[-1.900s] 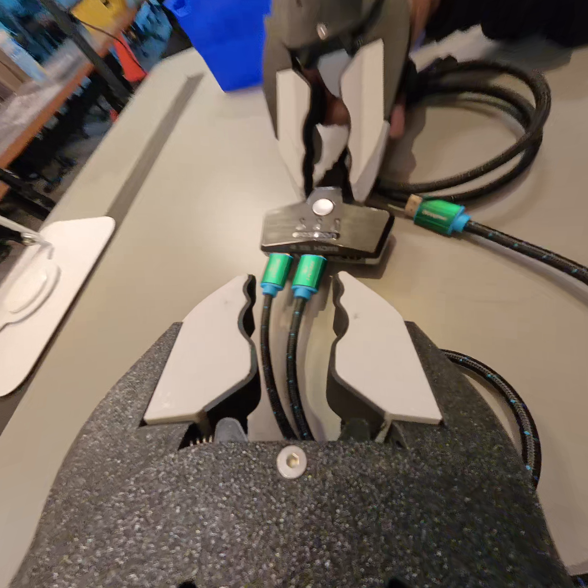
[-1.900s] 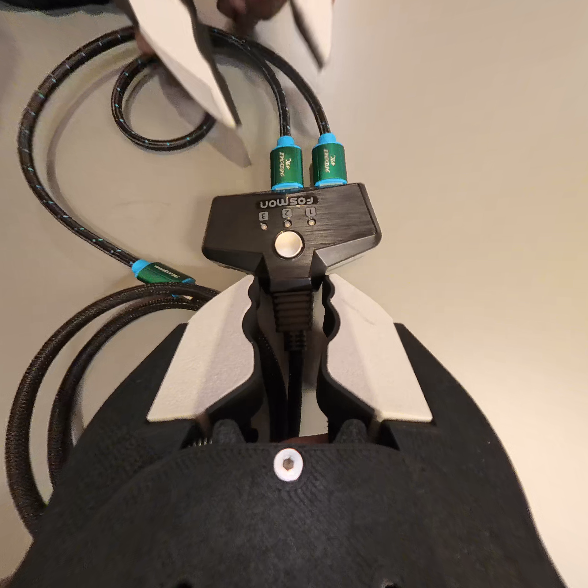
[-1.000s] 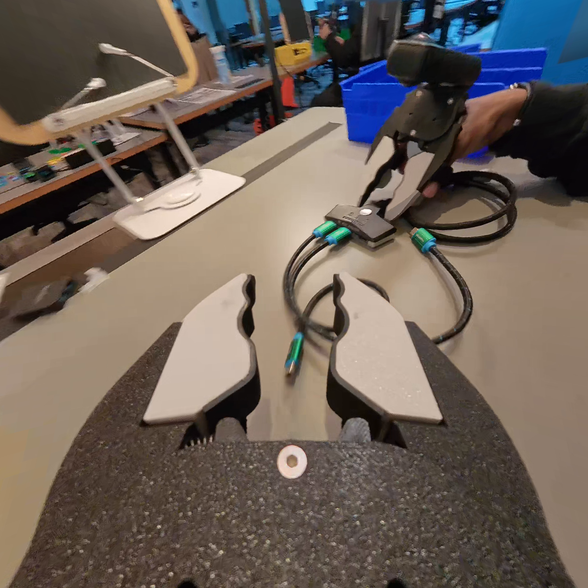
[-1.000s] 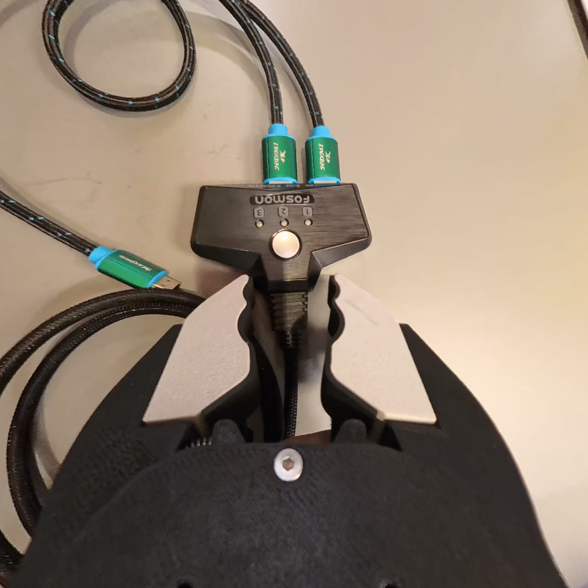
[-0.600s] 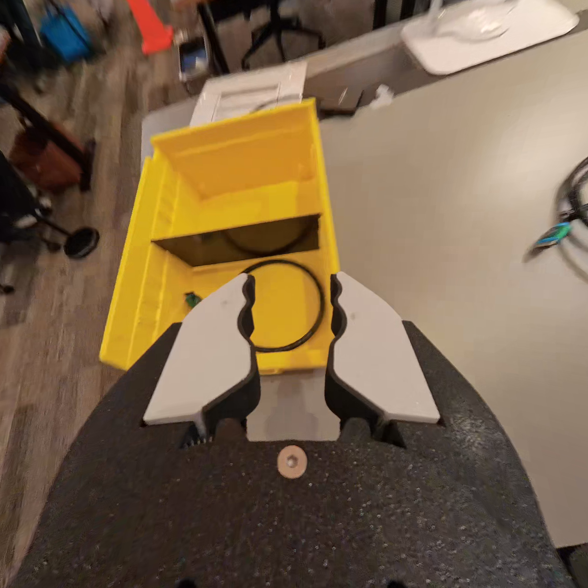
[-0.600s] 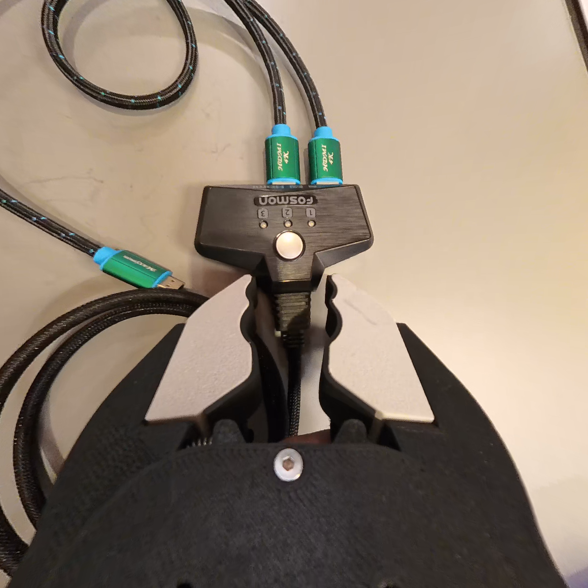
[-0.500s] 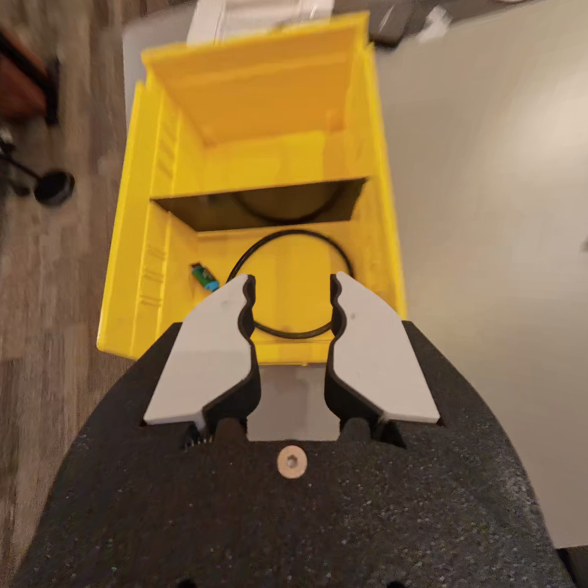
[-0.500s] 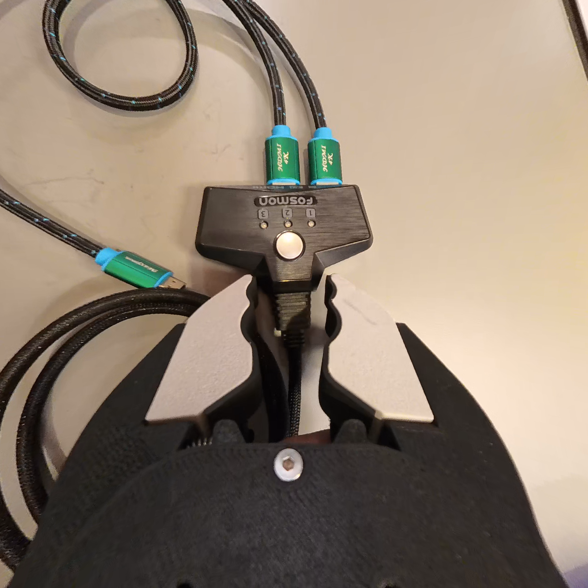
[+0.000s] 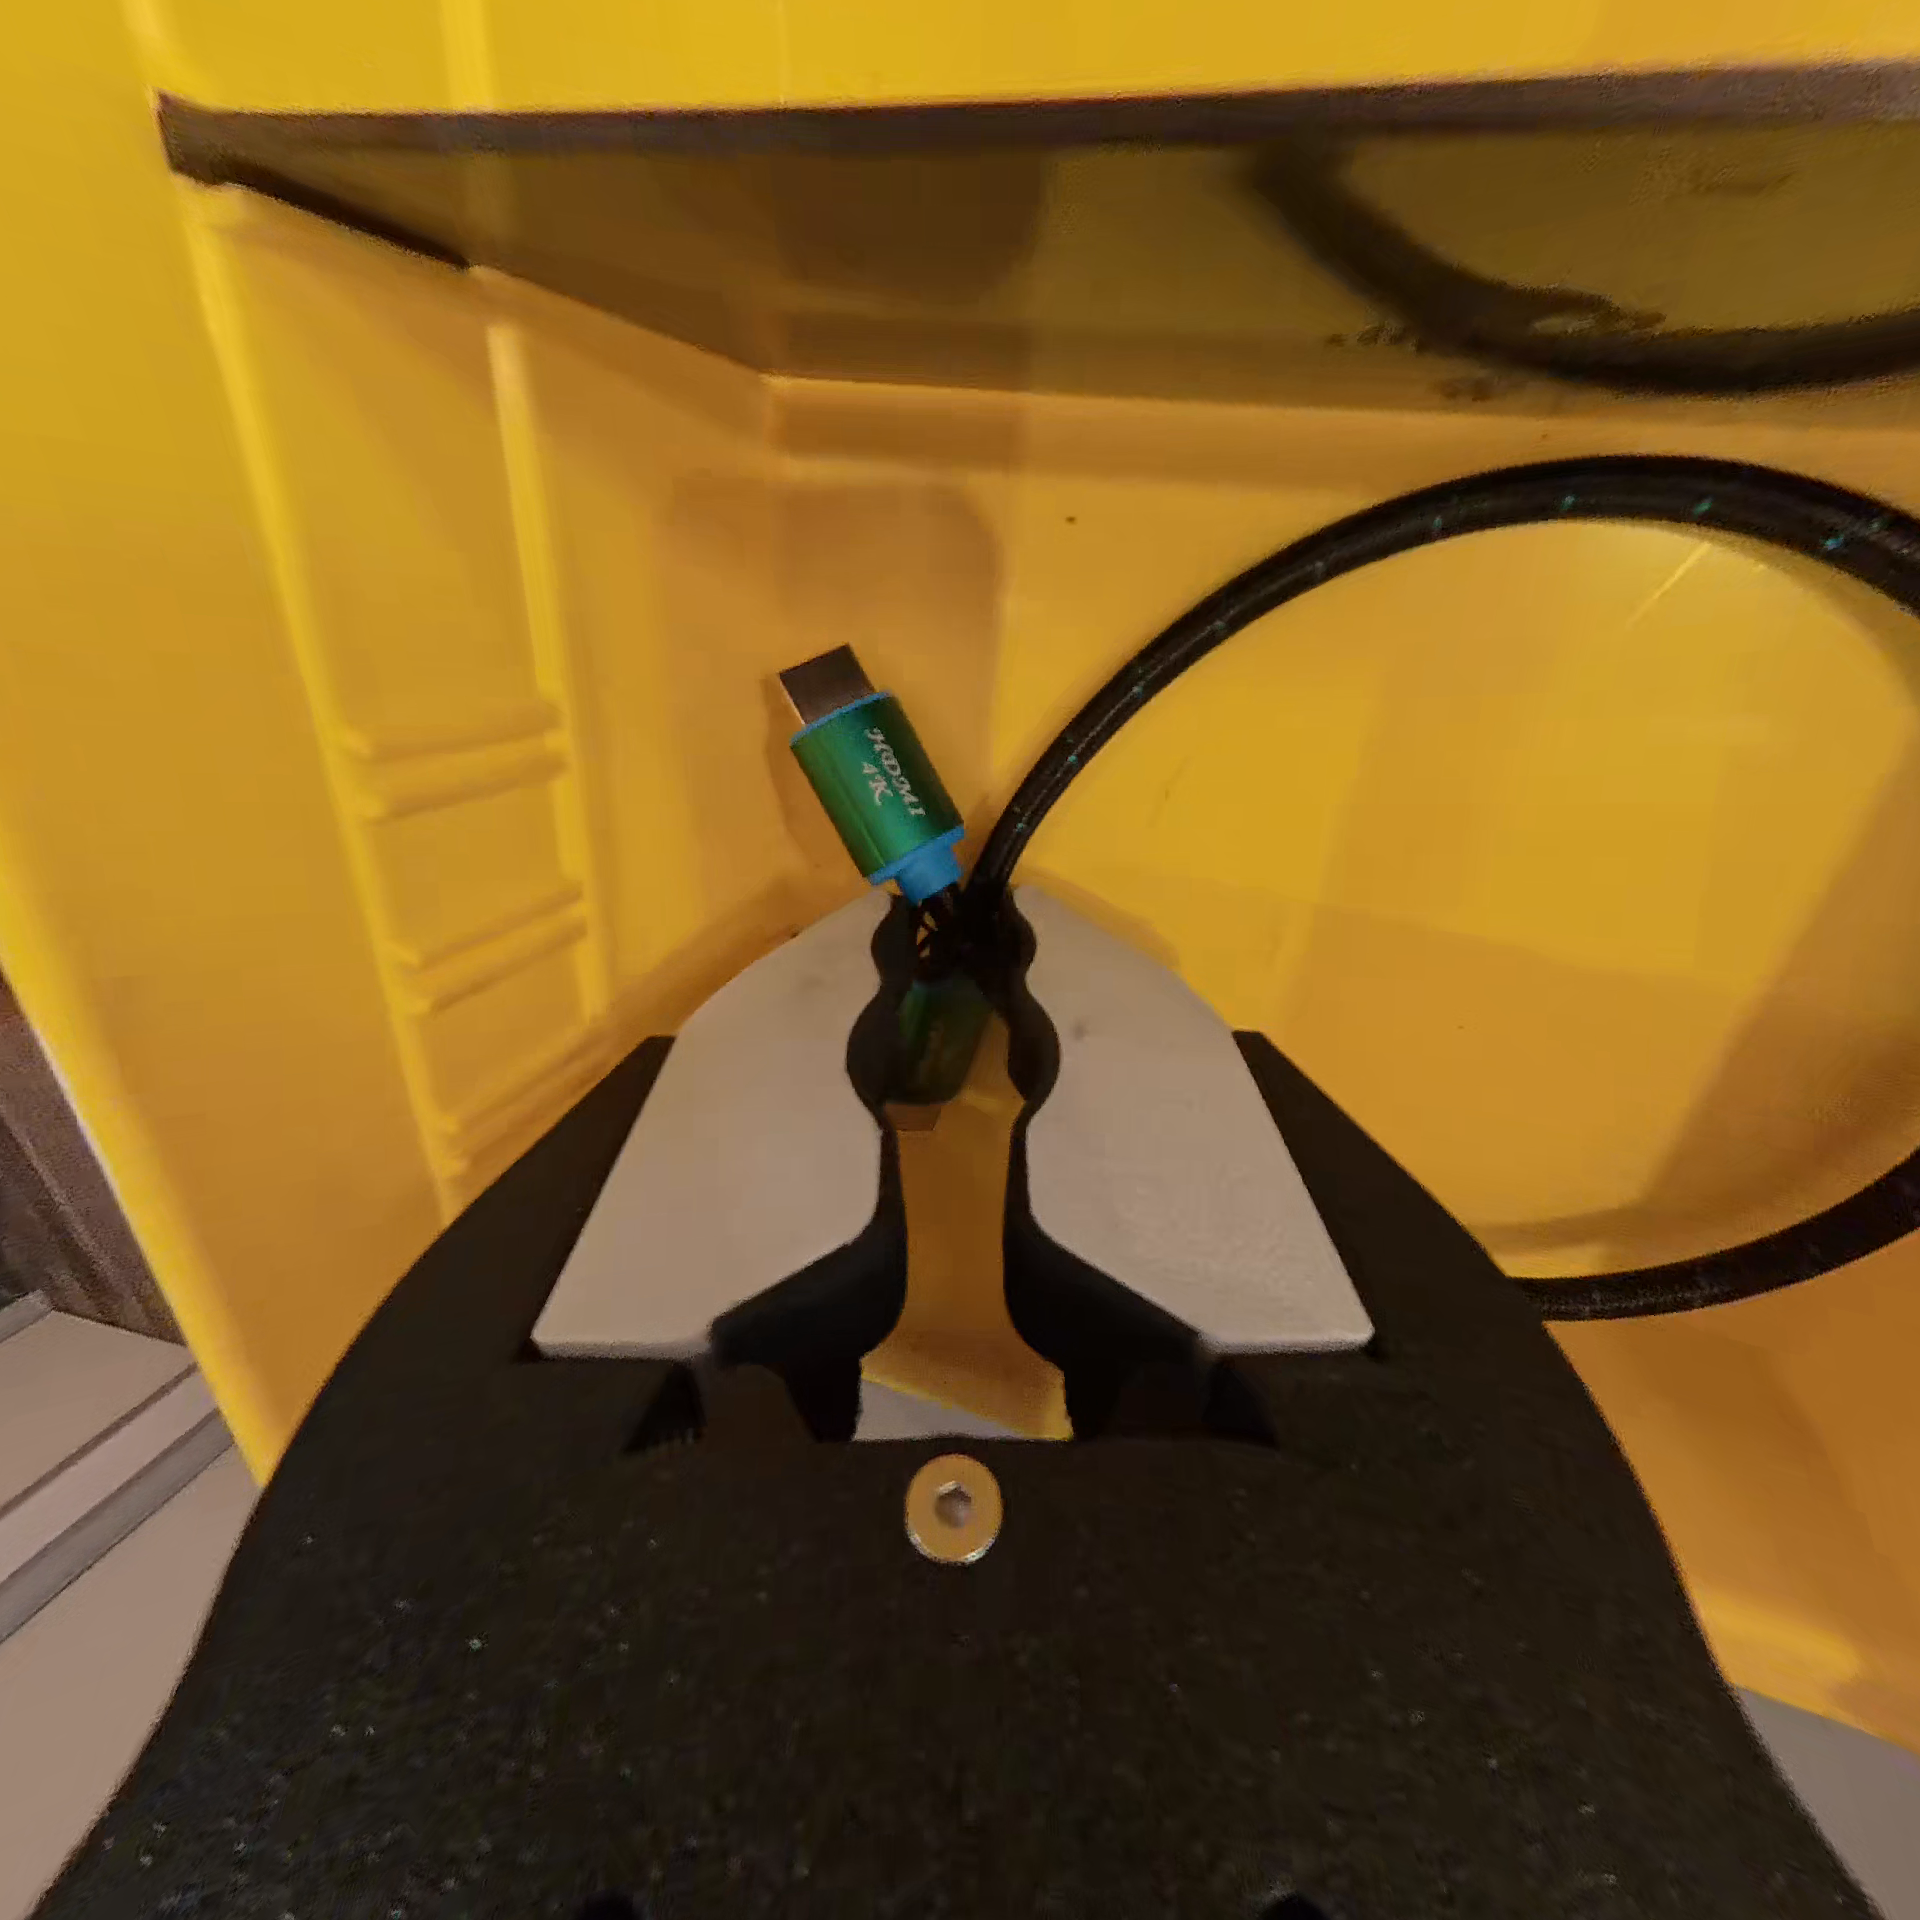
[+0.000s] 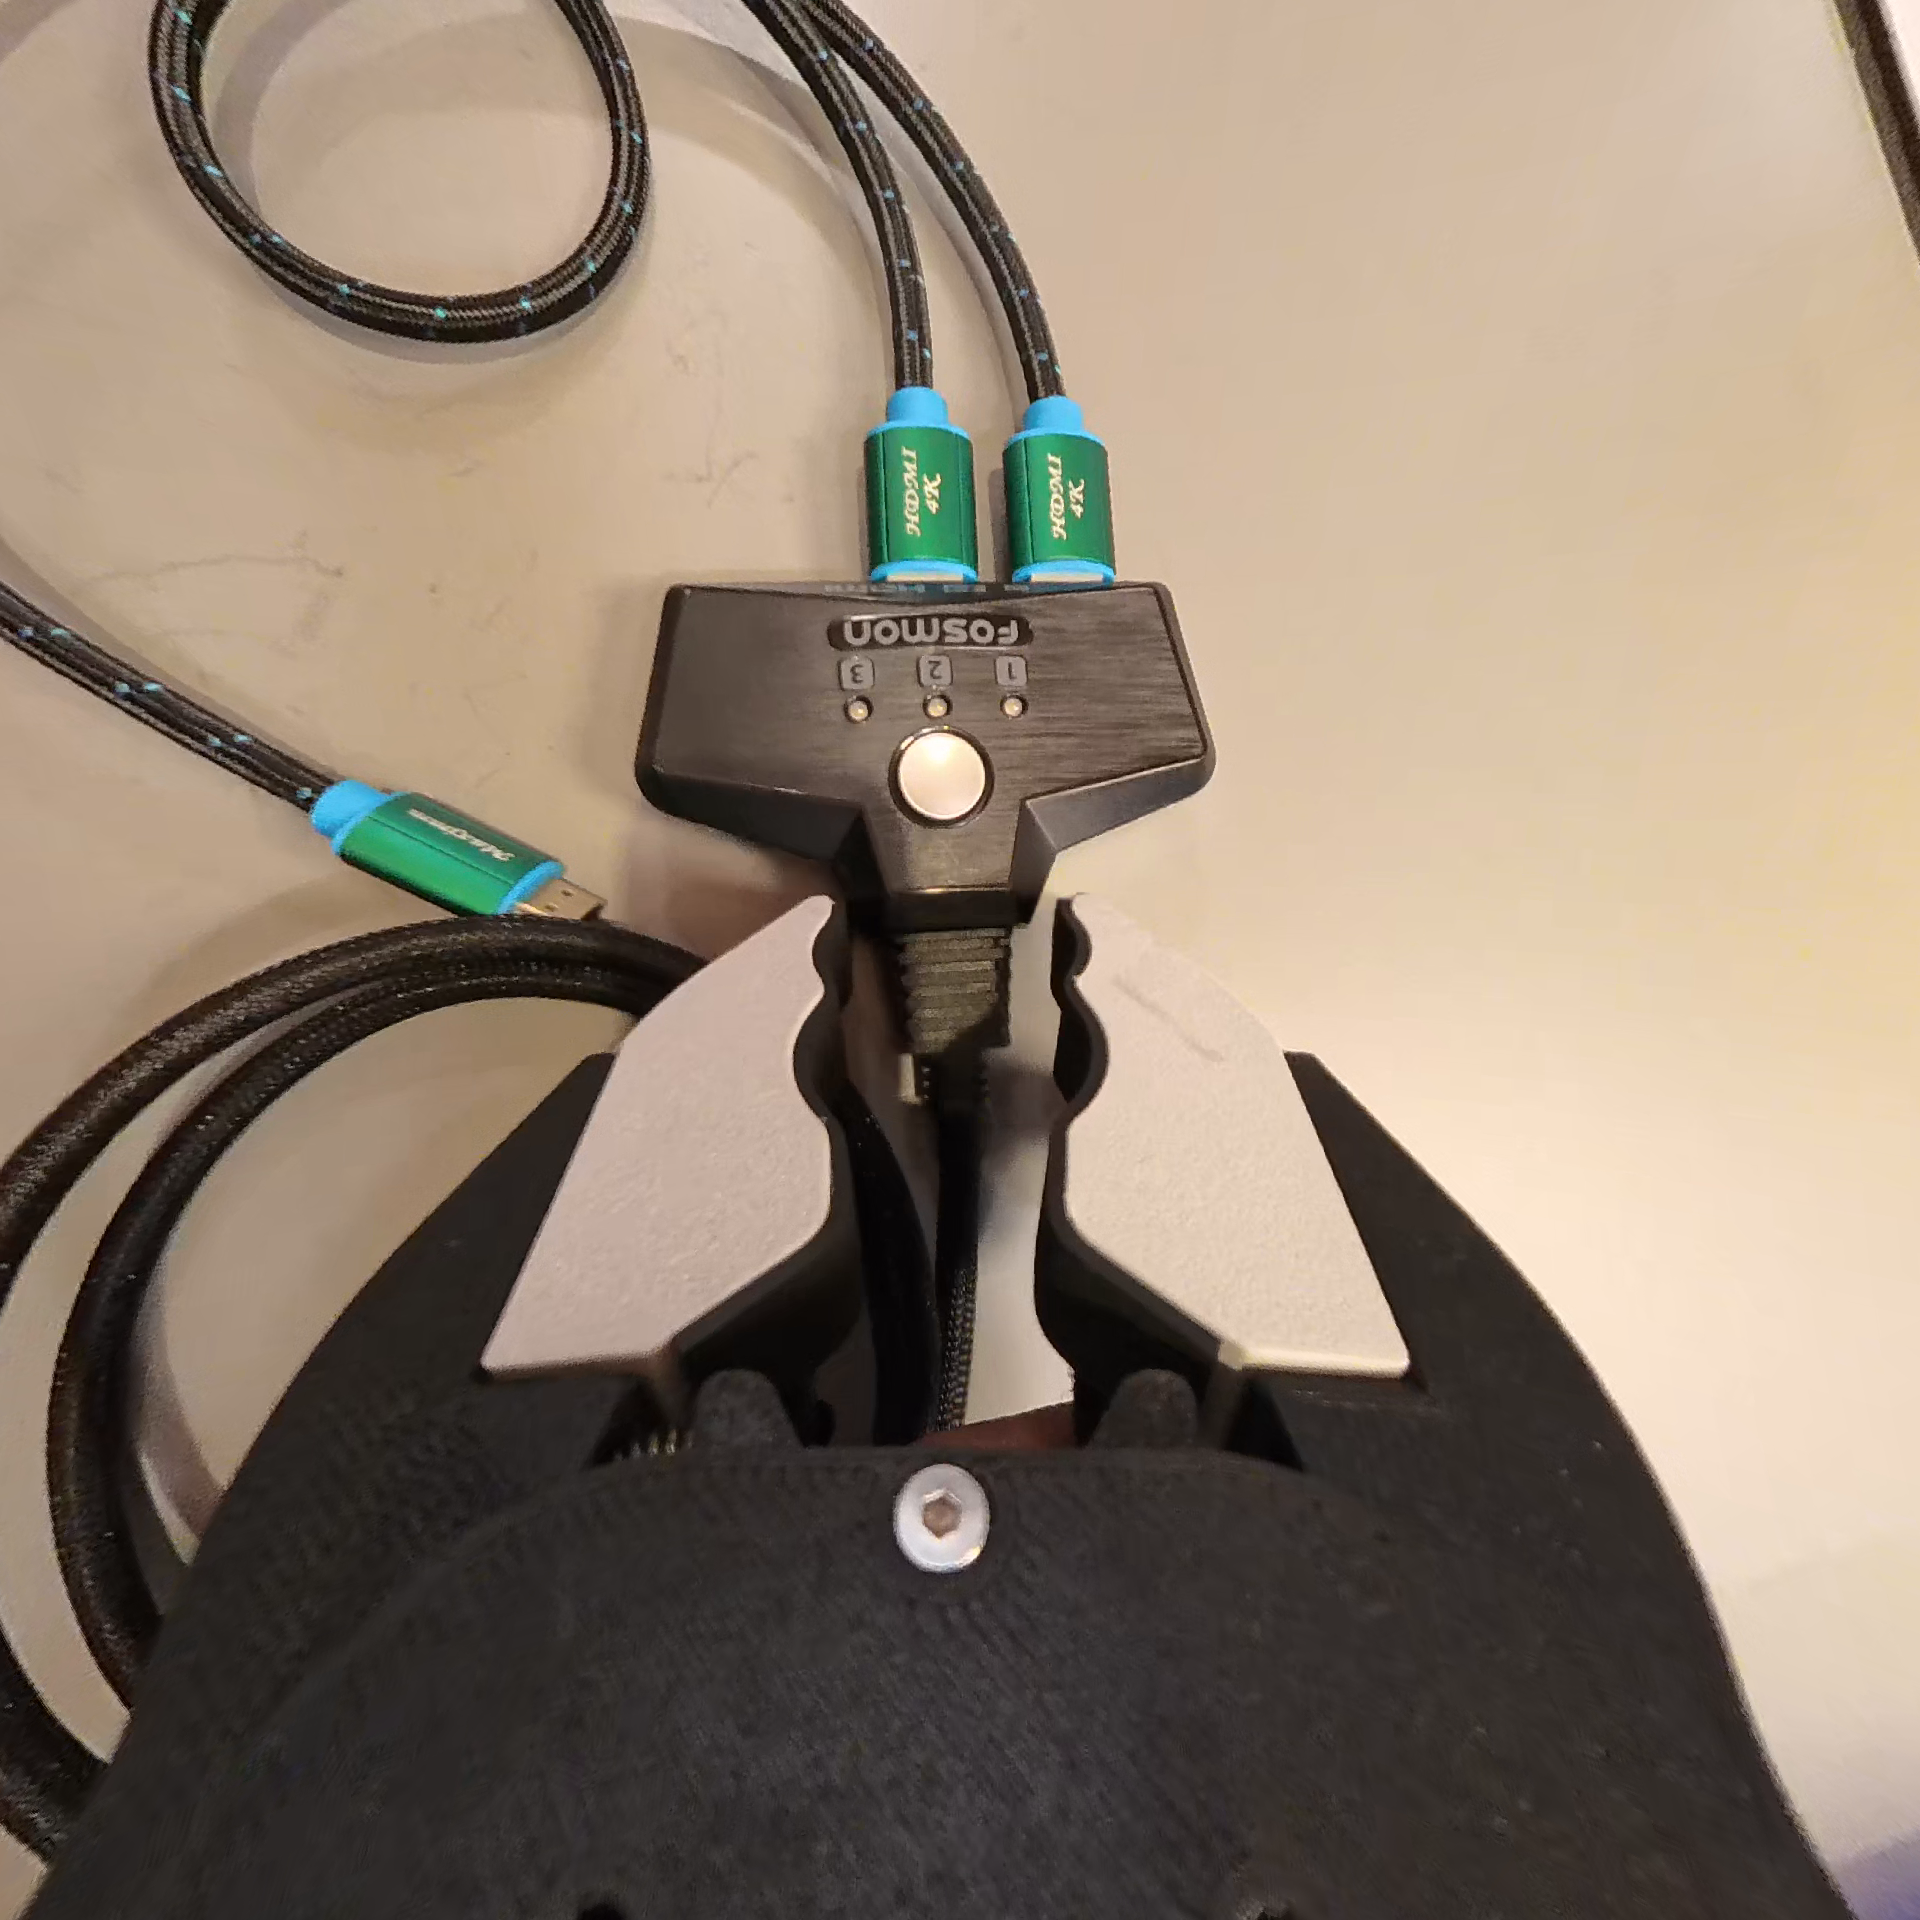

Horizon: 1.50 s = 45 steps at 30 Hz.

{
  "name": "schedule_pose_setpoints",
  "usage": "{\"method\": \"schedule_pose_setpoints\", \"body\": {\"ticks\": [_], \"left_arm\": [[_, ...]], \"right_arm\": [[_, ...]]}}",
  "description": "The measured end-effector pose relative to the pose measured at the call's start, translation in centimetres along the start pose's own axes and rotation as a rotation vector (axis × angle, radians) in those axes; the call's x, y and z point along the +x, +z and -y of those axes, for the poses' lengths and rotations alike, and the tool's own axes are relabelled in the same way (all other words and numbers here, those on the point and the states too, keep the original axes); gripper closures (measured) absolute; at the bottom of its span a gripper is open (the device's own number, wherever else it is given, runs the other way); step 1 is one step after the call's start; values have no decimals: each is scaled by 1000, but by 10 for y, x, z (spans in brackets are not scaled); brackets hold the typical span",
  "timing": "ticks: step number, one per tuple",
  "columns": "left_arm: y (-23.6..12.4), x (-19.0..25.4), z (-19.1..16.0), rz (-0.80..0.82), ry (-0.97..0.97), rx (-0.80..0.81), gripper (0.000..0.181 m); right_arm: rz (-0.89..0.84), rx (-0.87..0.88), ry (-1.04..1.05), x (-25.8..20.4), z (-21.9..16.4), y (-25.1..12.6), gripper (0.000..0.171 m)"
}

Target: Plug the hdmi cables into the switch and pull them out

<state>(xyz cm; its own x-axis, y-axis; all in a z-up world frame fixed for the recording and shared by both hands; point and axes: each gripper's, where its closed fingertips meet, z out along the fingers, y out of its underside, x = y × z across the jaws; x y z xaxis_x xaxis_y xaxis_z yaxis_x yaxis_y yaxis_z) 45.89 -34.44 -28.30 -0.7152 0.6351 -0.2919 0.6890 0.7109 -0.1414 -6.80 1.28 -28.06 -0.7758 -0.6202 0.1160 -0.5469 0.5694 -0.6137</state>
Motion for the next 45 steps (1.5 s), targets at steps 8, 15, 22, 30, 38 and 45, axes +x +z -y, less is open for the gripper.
{"method": "schedule_pose_setpoints", "body": {"ticks": [8,15,22,30,38,45], "left_arm": [[-45,-18,19,144,53,255,168],[-216,-23,48,310,121,733,169],[-300,181,86,-183,643,1087,169],[-238,452,71,-871,1135,915,170],[-209,539,39,-986,1295,760,169],[-199,547,27,-1000,1326,744,169]], "right_arm": [[7,22,2,2,-1,-2,134],[1,26,-7,3,0,-4,134],[-8,26,-34,2,2,-10,133],[-9,161,-76,-11,20,-36,133],[247,525,-88,-63,70,-59,125],[262,437,-151,-81,65,-32,130]]}}
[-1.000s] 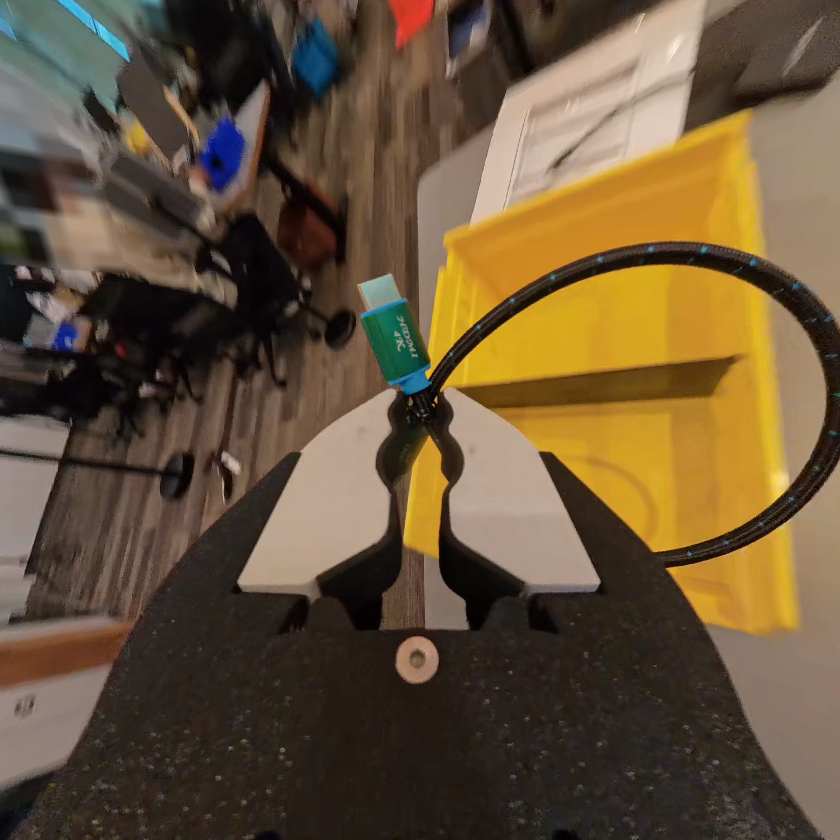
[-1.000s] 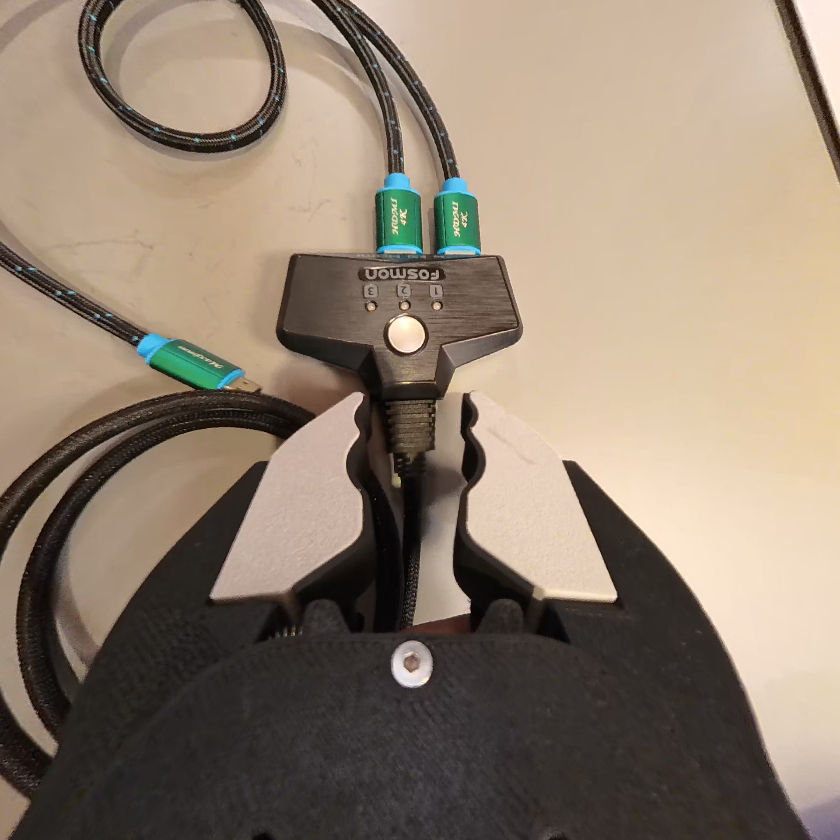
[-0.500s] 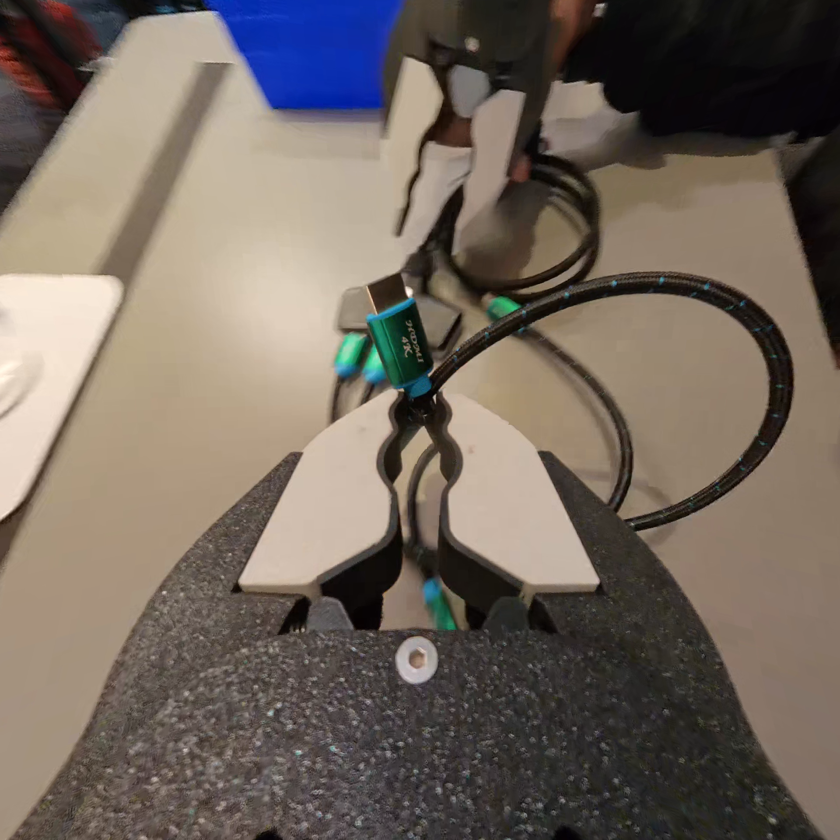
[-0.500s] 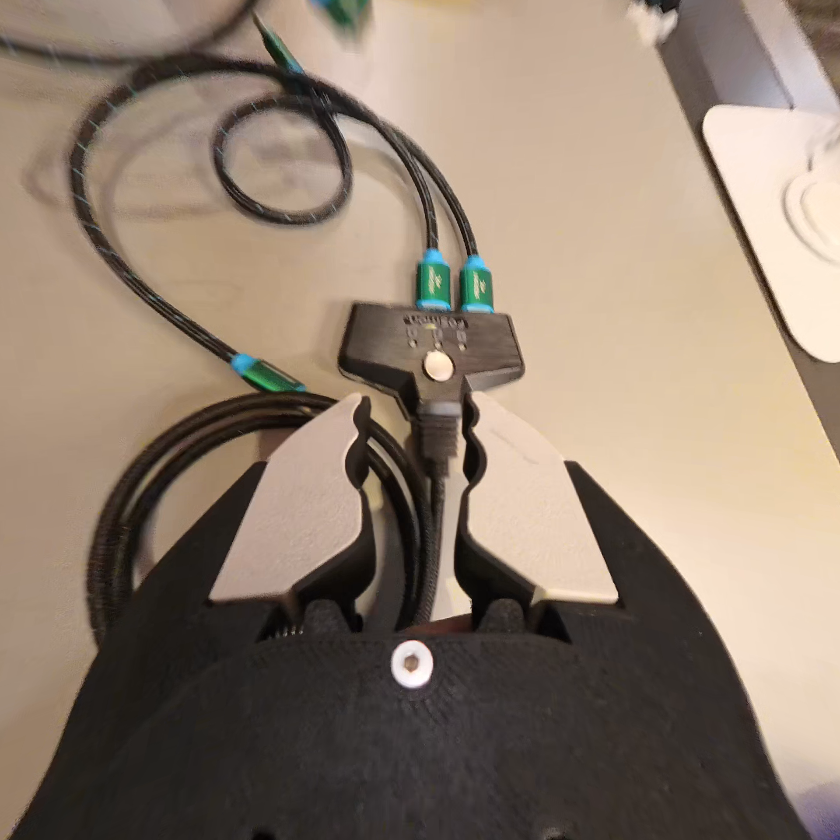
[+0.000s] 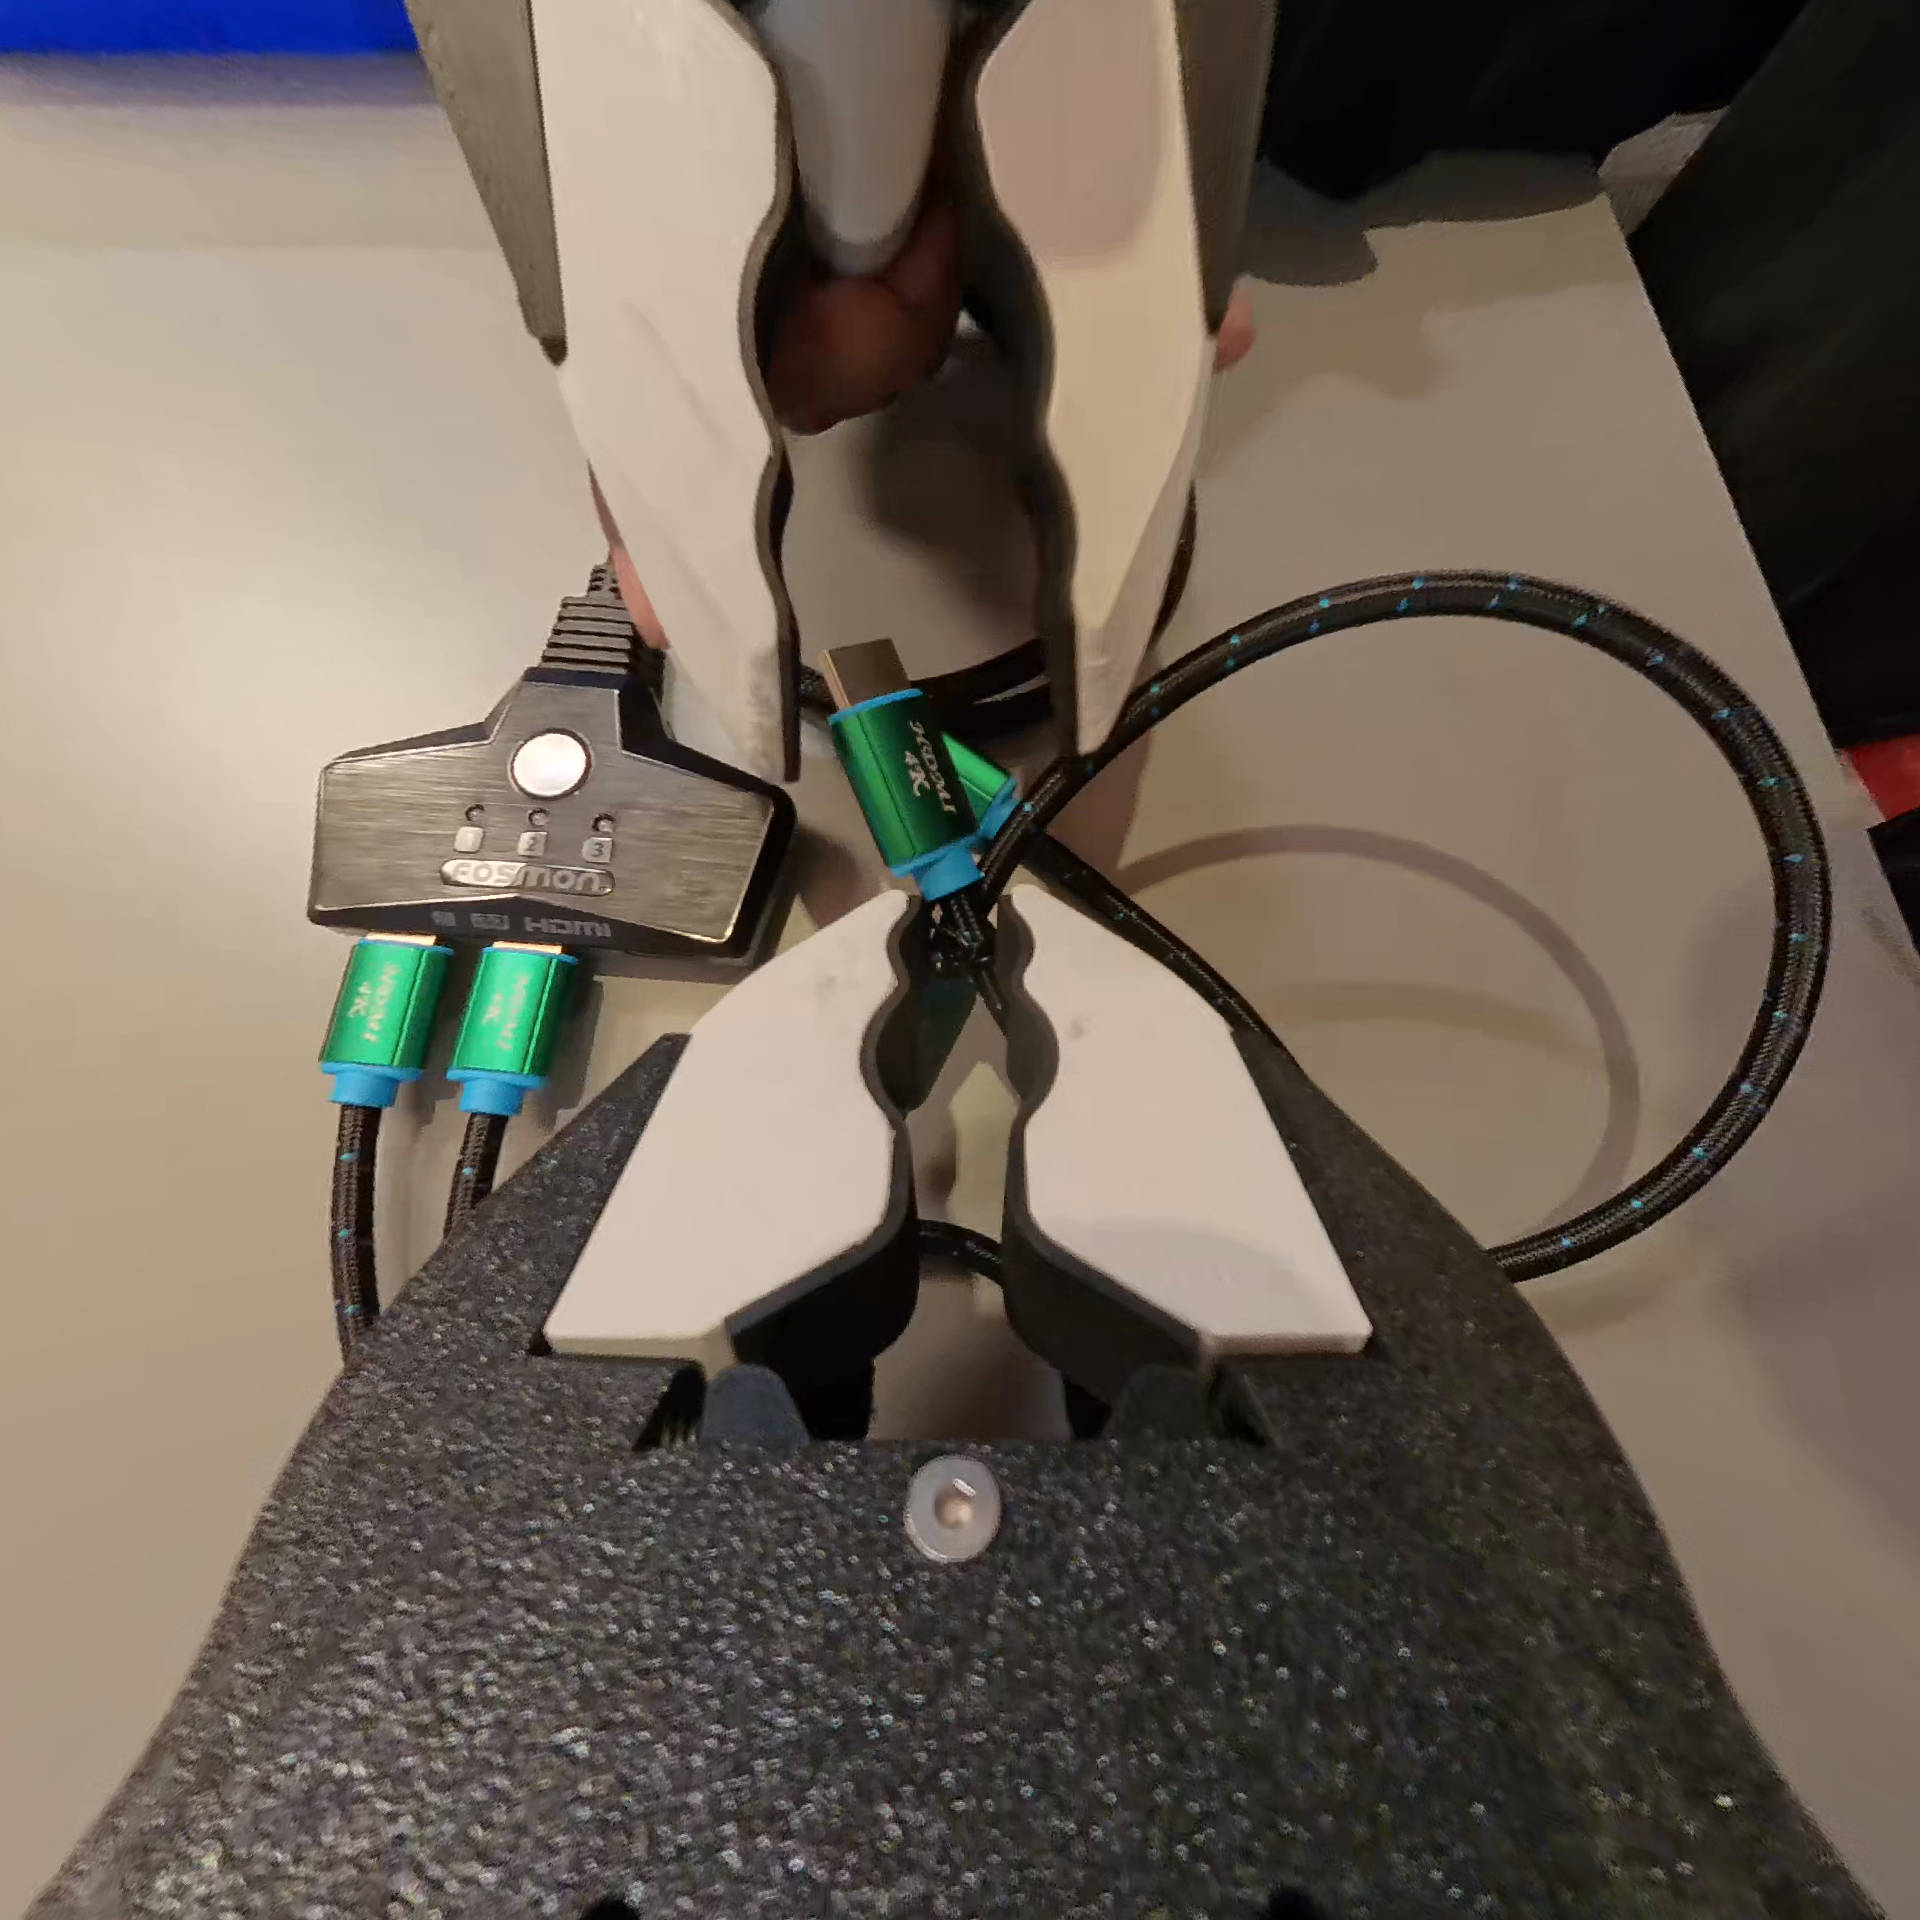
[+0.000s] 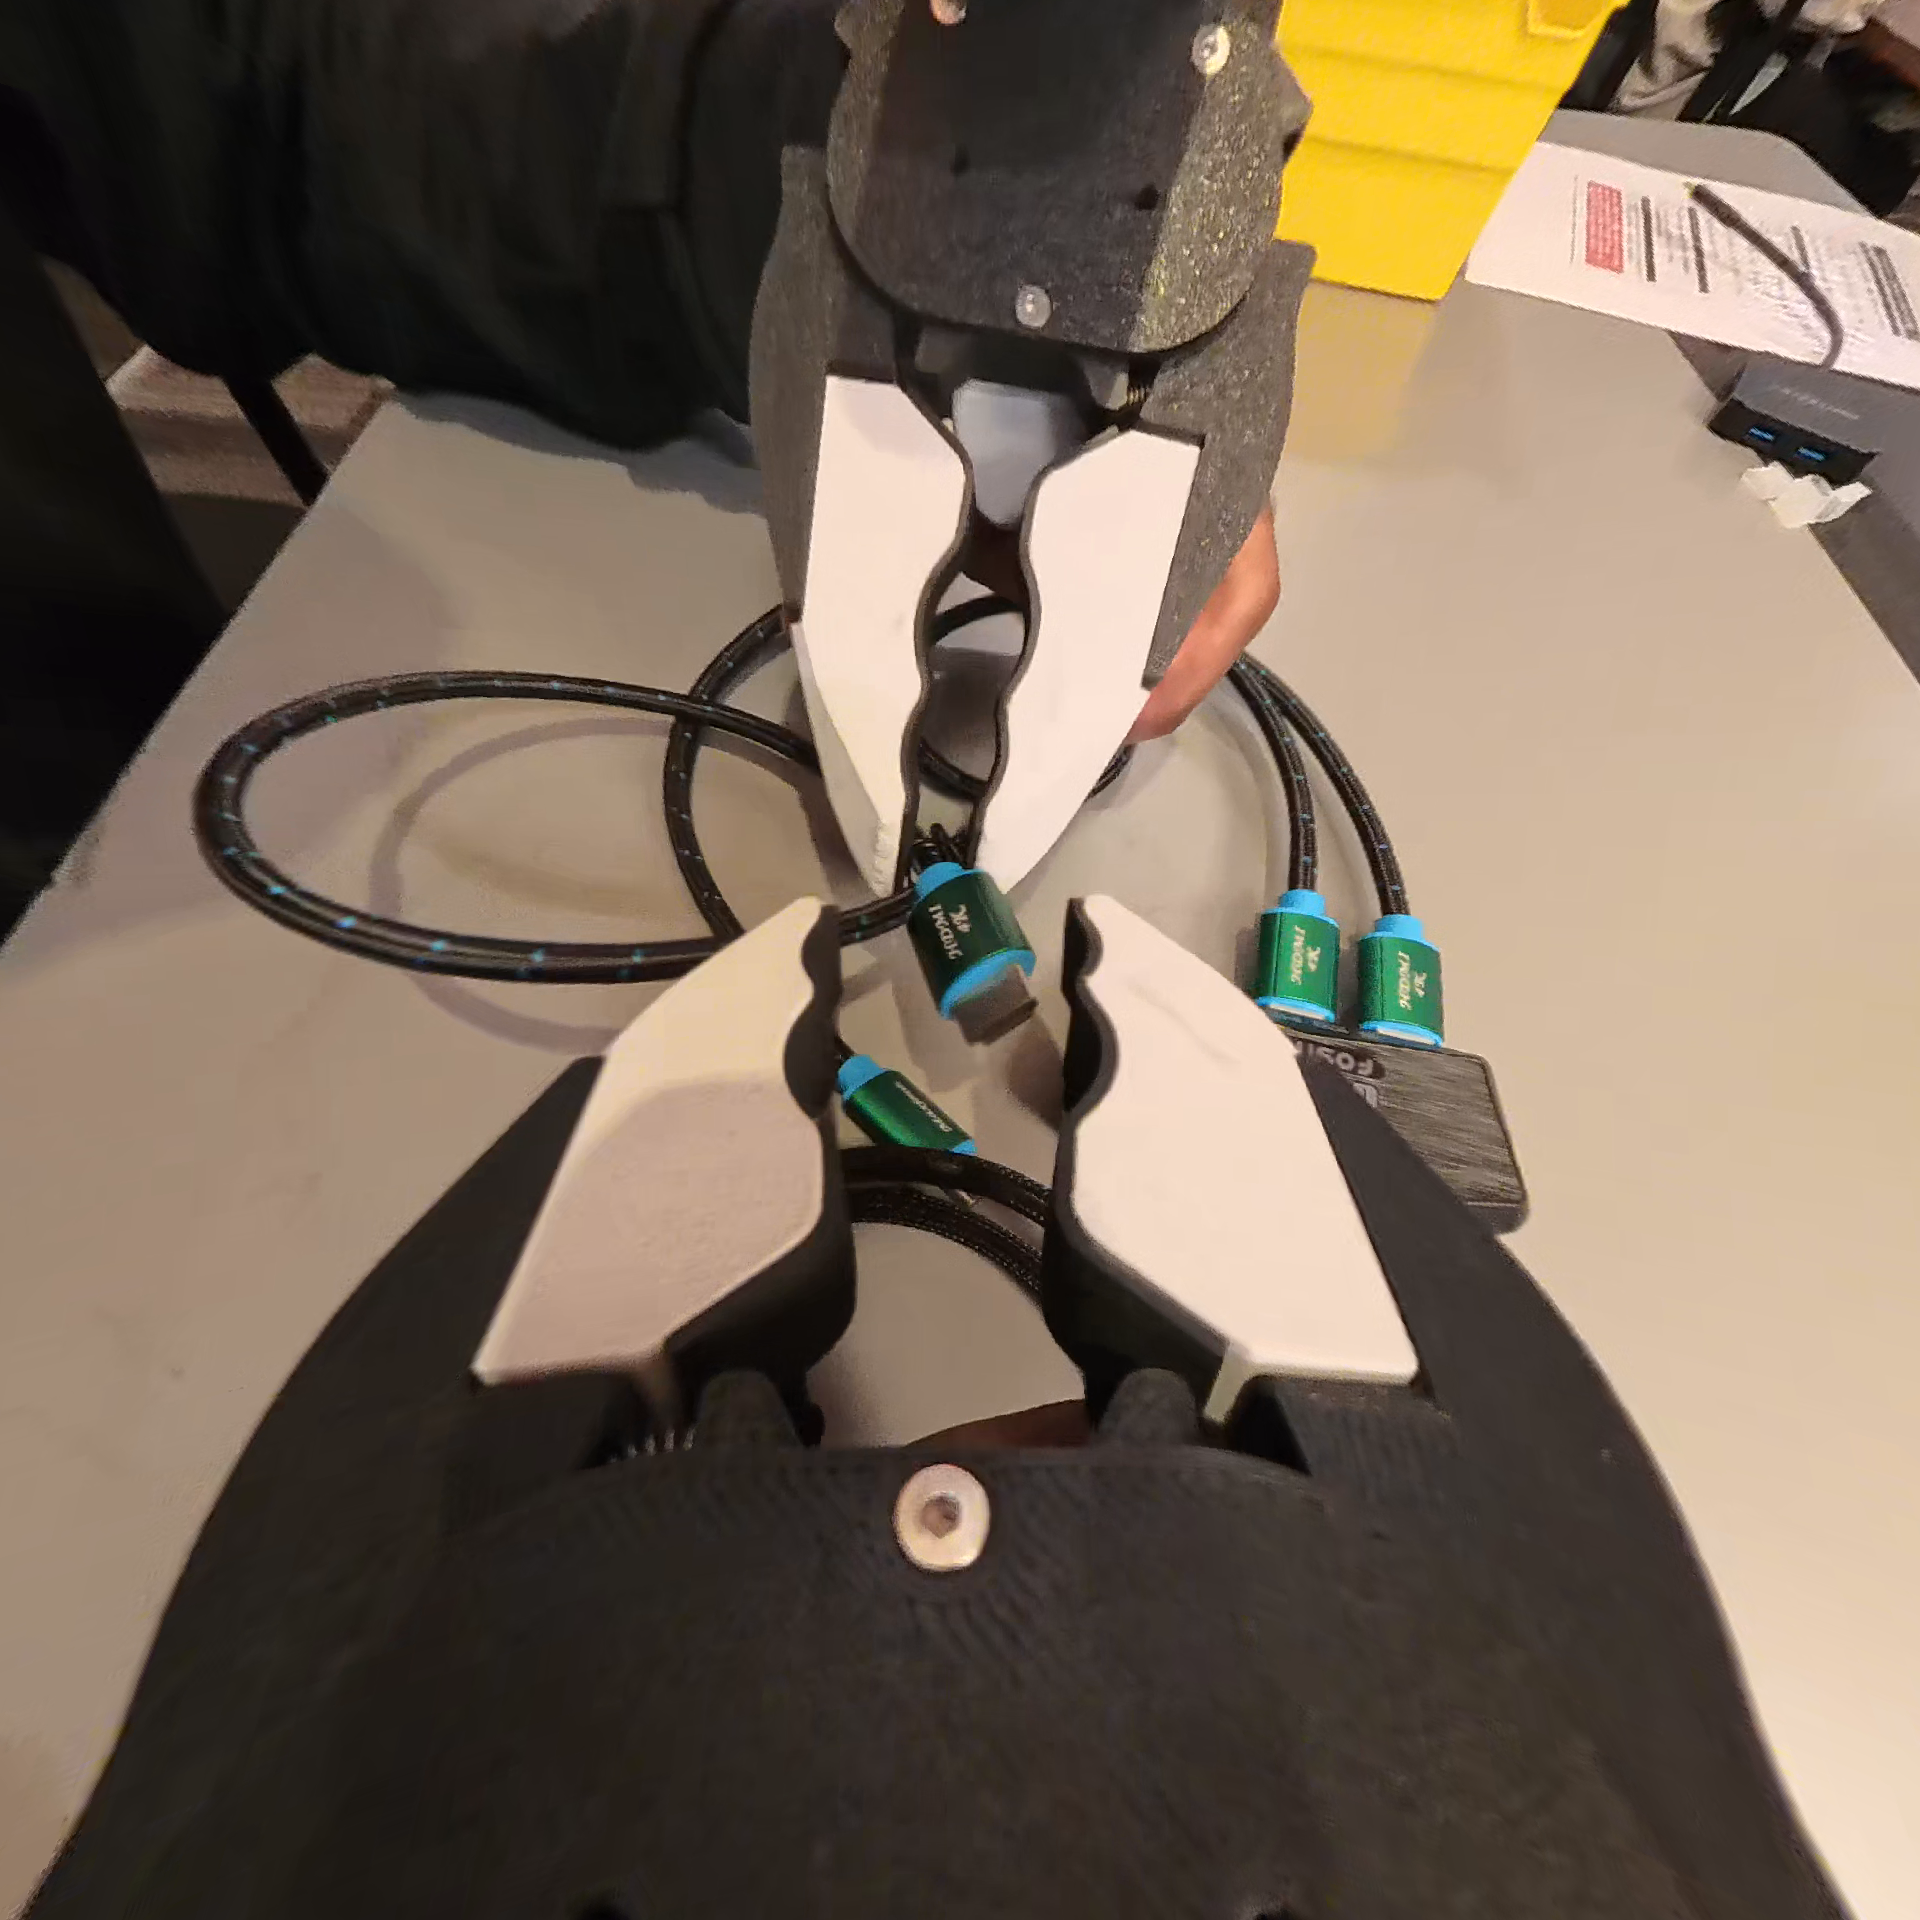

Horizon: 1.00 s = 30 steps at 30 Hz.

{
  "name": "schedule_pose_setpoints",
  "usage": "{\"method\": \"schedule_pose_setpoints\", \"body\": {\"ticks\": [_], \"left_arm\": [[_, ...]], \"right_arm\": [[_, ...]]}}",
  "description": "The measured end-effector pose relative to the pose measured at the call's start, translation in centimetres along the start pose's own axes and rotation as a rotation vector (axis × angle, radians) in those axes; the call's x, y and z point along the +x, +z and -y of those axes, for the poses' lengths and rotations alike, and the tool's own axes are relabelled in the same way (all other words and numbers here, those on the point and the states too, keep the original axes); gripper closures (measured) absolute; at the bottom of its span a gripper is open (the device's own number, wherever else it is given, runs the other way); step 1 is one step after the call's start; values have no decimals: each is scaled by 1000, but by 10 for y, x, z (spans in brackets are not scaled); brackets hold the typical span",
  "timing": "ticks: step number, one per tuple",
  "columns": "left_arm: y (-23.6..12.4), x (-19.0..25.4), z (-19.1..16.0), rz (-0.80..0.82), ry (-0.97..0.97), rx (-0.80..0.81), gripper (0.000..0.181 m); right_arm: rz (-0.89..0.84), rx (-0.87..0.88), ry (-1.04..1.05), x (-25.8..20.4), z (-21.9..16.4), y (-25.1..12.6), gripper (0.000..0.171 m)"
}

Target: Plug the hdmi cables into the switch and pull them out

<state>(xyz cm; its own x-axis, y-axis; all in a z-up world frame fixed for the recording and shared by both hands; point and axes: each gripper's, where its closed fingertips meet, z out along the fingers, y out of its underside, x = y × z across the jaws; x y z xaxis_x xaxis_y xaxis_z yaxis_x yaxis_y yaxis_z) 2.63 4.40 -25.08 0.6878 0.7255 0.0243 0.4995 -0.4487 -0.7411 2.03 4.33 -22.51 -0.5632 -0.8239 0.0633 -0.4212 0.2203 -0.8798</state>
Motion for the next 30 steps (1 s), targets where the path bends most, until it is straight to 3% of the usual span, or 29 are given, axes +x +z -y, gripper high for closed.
{"method": "schedule_pose_setpoints", "body": {"ticks": [9,13,19,30], "left_arm": [[-2,11,6,-10,36,26,169],[-3,16,10,-23,30,44,170],[-4,14,7,-21,4,42,169],[1,22,4,-69,31,41,170]], "right_arm": [[23,-57,-10,-7,-8,7,135],[55,-66,-27,-15,-10,14,148],[33,-39,-19,-9,-6,8,135],[110,-33,-26,-22,-8,9,137]]}}
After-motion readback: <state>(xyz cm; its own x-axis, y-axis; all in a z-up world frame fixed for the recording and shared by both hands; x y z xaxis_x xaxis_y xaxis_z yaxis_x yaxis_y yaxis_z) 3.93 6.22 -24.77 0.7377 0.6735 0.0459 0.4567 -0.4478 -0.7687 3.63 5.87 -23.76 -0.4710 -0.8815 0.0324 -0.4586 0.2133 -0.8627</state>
